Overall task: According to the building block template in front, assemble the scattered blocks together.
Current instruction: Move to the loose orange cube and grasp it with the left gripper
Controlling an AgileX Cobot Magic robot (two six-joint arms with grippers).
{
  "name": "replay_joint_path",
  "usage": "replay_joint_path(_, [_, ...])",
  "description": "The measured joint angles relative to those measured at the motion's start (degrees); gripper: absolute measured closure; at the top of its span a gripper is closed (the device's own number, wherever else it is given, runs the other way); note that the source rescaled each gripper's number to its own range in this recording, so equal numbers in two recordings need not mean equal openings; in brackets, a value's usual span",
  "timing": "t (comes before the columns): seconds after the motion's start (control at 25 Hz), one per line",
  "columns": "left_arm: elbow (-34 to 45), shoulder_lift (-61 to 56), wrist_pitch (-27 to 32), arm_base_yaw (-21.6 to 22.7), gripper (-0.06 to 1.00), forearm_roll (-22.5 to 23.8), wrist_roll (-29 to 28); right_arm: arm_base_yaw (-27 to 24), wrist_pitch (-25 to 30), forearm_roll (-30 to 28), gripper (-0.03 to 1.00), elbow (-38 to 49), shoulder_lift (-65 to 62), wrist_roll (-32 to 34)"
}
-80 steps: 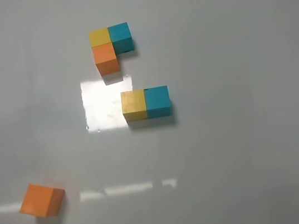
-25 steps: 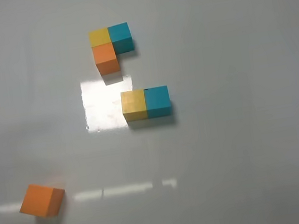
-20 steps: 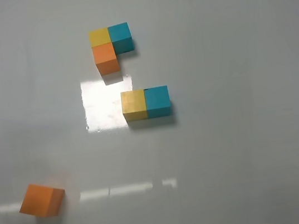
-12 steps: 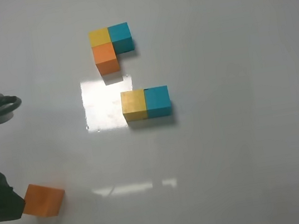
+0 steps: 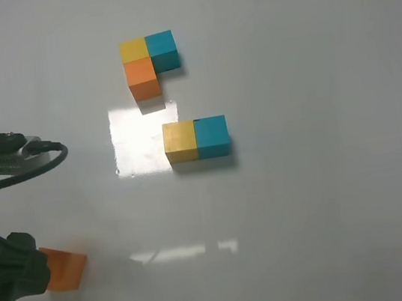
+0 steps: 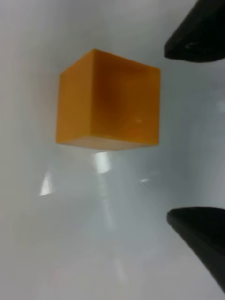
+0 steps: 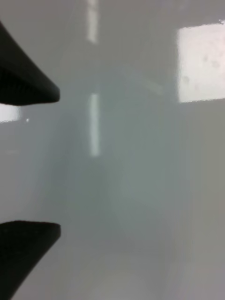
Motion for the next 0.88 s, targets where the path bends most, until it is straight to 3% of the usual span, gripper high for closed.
replay_joint_path(0.88, [0.74,7.59,-5.49,-1.14,0.40,1.91,-2.19,0.00,0.00,0.00,0.58,0.00,0.00,0.00])
